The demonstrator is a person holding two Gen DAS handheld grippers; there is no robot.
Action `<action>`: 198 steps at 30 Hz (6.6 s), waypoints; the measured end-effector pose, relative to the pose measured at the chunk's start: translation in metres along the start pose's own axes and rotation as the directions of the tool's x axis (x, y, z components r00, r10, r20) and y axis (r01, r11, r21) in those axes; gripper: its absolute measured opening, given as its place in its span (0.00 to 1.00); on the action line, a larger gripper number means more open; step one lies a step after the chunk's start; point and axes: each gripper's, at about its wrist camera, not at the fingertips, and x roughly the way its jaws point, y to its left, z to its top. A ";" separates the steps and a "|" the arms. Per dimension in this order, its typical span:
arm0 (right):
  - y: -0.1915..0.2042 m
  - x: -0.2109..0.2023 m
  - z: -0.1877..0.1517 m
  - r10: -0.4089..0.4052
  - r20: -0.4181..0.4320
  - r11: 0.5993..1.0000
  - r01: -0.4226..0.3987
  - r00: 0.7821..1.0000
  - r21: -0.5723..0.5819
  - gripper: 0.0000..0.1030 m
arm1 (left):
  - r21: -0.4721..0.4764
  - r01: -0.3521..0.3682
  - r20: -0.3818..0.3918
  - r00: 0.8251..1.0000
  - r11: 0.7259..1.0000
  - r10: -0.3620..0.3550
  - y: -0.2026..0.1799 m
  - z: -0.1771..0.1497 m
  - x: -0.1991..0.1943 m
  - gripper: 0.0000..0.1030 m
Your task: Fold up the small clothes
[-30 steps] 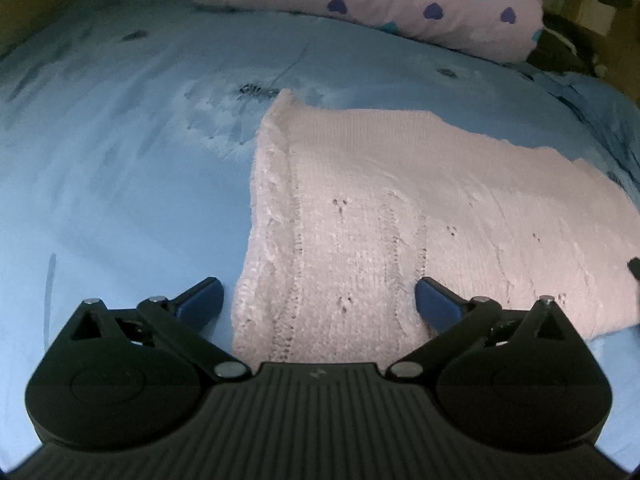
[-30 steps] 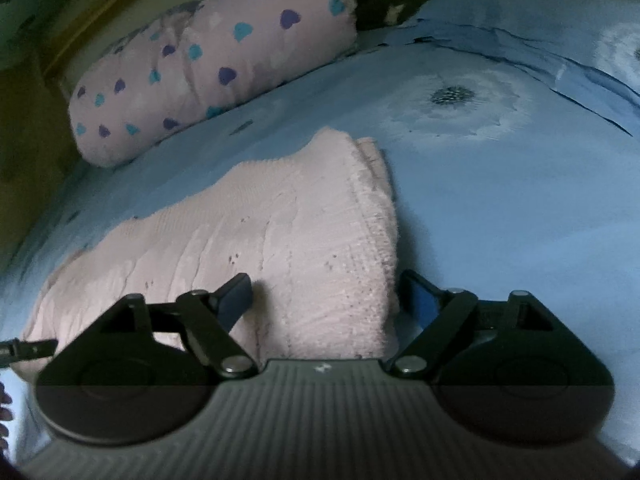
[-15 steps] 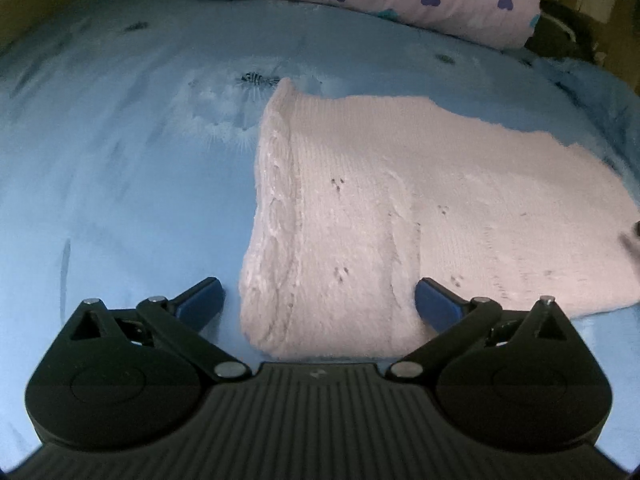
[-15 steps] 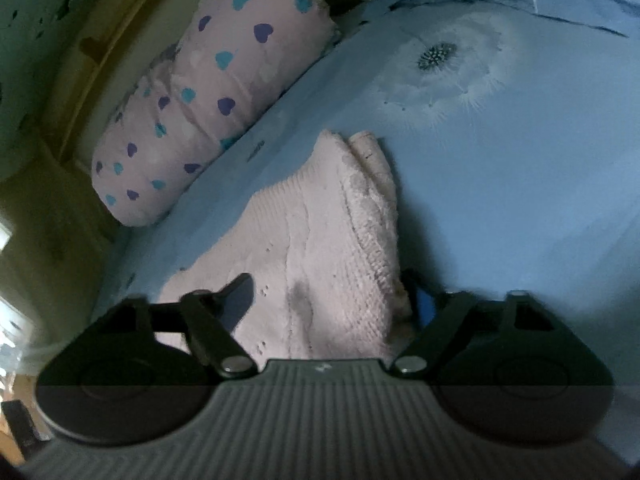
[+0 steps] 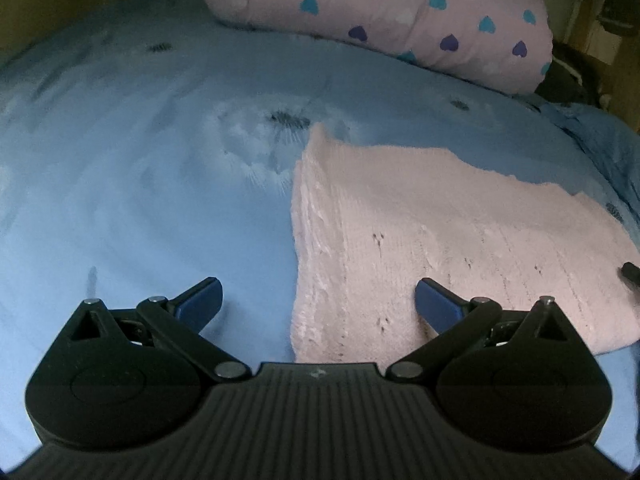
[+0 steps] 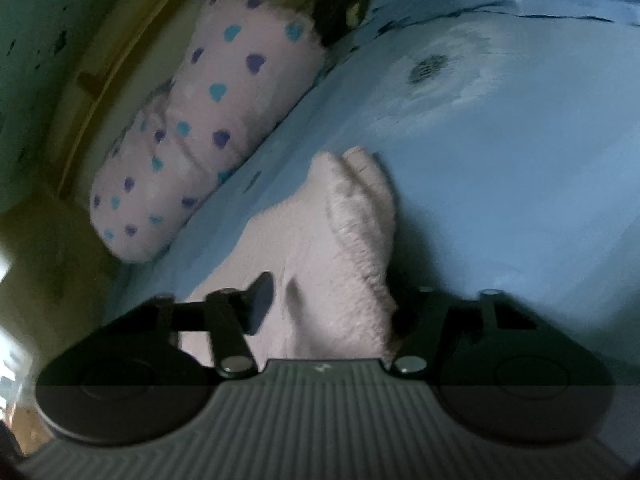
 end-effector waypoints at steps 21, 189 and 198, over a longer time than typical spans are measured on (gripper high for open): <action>0.012 -0.011 0.007 0.065 0.065 0.989 -0.073 0.996 0.126 0.26 | 0.036 0.004 -0.028 1.000 0.999 -0.003 -0.012 -0.003 0.001 1.00; 0.164 0.003 -0.139 0.156 -0.158 0.882 -0.209 0.975 -0.422 0.68 | 0.077 0.032 0.082 0.996 0.997 -0.038 0.017 -0.016 -0.040 0.37; 0.156 -0.002 -0.129 0.155 -0.180 0.910 -0.211 0.971 -0.357 0.73 | -0.118 0.086 0.034 0.996 0.989 -0.082 0.037 -0.013 -0.026 0.73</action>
